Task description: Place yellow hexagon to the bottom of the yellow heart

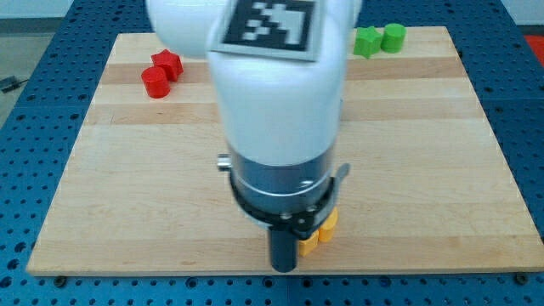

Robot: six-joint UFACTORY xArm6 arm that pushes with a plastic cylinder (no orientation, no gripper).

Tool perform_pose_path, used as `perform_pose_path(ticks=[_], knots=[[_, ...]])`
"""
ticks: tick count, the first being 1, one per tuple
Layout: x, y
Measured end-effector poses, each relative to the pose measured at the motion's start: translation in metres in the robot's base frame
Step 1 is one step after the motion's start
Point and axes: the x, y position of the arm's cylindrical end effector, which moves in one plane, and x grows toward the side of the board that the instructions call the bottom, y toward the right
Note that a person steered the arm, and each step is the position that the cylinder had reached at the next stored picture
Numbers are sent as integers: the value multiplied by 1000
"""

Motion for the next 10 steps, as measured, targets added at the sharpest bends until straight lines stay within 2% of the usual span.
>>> perform_pose_path(ticks=[2,3,5,6,7,10], knots=[[-36,37],[-34,39],[-32,-50],[-52,-54],[-70,-25],[-71,115]])
